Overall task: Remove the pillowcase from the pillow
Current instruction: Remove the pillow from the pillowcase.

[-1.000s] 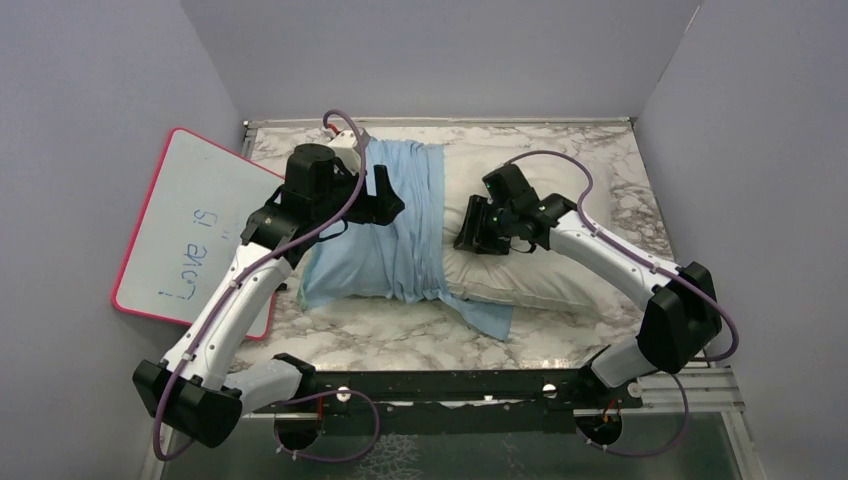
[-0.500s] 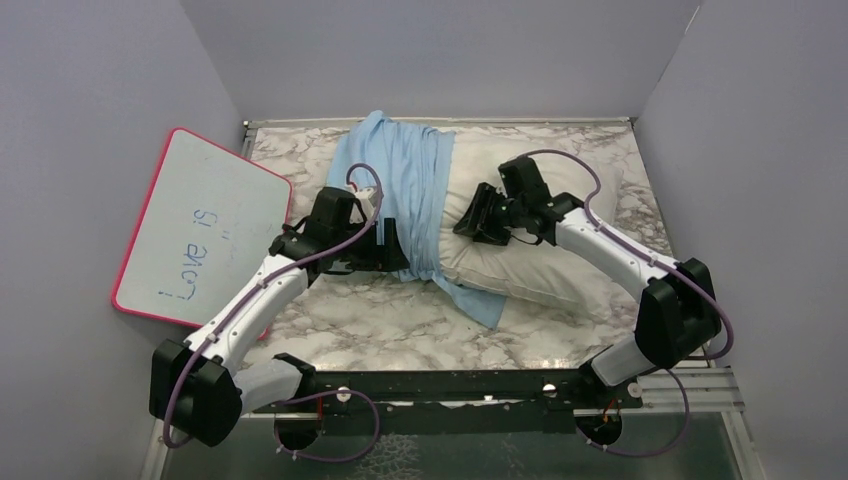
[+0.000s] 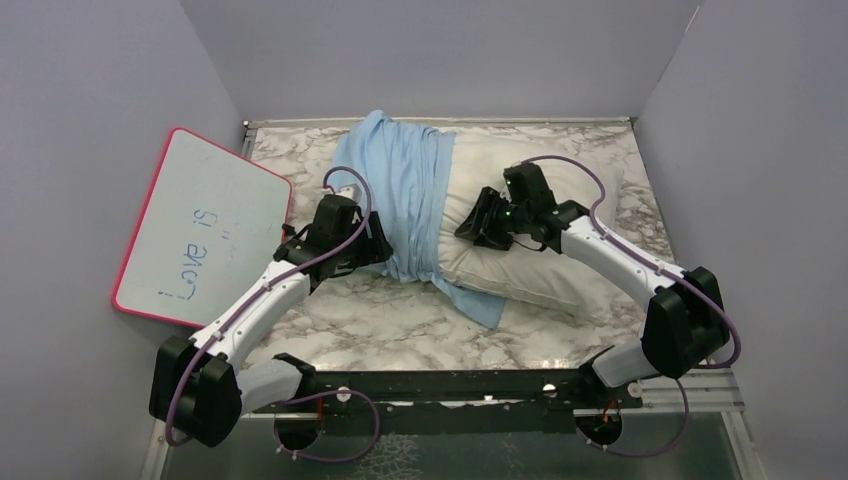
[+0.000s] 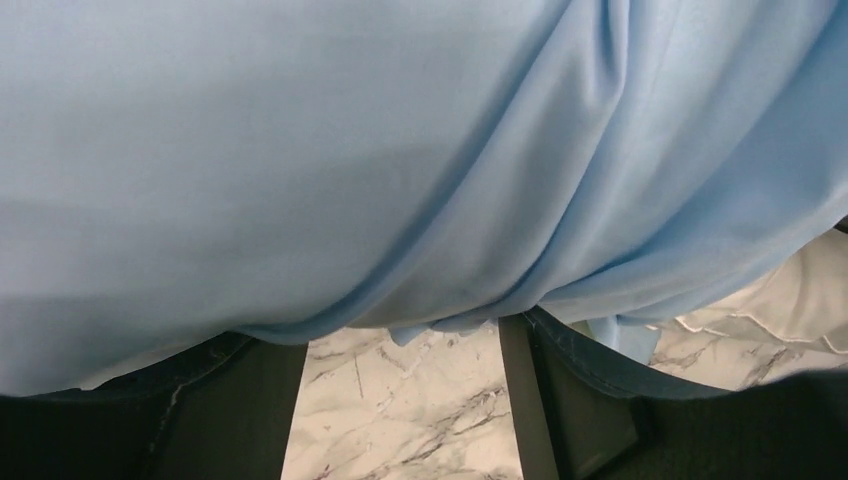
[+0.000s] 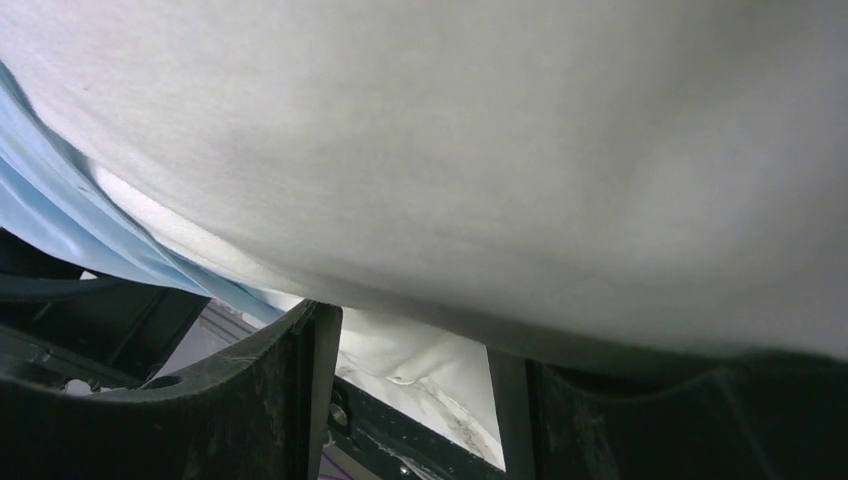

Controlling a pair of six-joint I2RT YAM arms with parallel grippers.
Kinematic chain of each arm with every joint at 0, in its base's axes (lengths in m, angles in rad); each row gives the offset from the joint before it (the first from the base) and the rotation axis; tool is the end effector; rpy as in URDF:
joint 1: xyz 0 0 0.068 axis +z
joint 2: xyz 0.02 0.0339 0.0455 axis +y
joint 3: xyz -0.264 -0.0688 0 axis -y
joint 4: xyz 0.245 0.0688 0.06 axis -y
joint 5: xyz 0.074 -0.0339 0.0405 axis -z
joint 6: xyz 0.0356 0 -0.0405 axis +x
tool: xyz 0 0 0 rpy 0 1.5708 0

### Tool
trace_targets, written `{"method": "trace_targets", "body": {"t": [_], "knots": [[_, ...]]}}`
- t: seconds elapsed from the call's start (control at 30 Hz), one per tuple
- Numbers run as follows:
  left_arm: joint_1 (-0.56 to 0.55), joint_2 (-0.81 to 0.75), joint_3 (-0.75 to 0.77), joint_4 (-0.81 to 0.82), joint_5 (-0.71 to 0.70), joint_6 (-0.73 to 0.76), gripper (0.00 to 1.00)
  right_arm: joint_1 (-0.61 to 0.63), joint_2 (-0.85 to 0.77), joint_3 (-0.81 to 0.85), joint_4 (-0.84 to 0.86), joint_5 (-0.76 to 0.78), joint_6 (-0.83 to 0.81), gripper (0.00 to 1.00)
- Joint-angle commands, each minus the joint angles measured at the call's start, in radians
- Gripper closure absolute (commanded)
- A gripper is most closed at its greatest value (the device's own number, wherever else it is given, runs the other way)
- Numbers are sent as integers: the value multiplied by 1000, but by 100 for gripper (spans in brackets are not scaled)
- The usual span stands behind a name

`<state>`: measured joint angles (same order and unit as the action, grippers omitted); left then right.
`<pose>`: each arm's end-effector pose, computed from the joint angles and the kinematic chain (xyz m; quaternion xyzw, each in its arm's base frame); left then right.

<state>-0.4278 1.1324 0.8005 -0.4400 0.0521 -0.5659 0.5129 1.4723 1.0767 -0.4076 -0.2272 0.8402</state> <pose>0.2154 -0.1003 0.2530 -0.0534 0.9195 -0.2064 0.3303 0.2738 0.1634 0.2590 0.1082 0.9159 0.3149 0.2243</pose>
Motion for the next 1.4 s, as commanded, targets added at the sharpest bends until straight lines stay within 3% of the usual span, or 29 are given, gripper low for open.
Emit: {"method": "trace_targets", "body": {"t": [0.0,0.07,0.13,0.17,0.27,0.5,0.67,0.73,0.8,0.87,0.93,1.07,1.23,1.37], "knots": [[-5,65,-27,181,155,17,34,-21,16,-53,-96,50,19,41],[-5,131,-6,203,299,16,57,-21,19,-51,-96,47,21,41],[-5,183,14,189,322,9,85,-21,20,-48,-96,45,19,41],[-5,199,25,167,290,6,94,-21,18,-46,-98,48,16,41],[-5,194,45,74,127,14,100,-22,12,-40,-117,78,6,41],[7,35,59,-67,-291,58,100,-45,-20,-56,-152,144,-11,41],[27,-6,58,-85,-293,90,100,-57,-16,-55,-151,131,-18,41],[27,-1,59,-79,-228,87,94,-57,-10,-51,-149,114,-21,41],[27,8,61,-55,-117,99,81,-57,-6,-49,-148,100,-23,41],[27,16,59,-29,7,89,54,-57,-6,-49,-146,95,-23,41],[27,20,52,3,102,85,39,-57,-9,-50,-146,98,-23,41],[27,24,48,23,224,95,30,-57,-16,-59,-145,98,-20,41],[26,32,80,-11,411,86,28,-57,-14,-72,-139,86,-16,41],[24,13,107,-47,434,53,27,-57,-5,-77,-133,76,-15,41]]}}
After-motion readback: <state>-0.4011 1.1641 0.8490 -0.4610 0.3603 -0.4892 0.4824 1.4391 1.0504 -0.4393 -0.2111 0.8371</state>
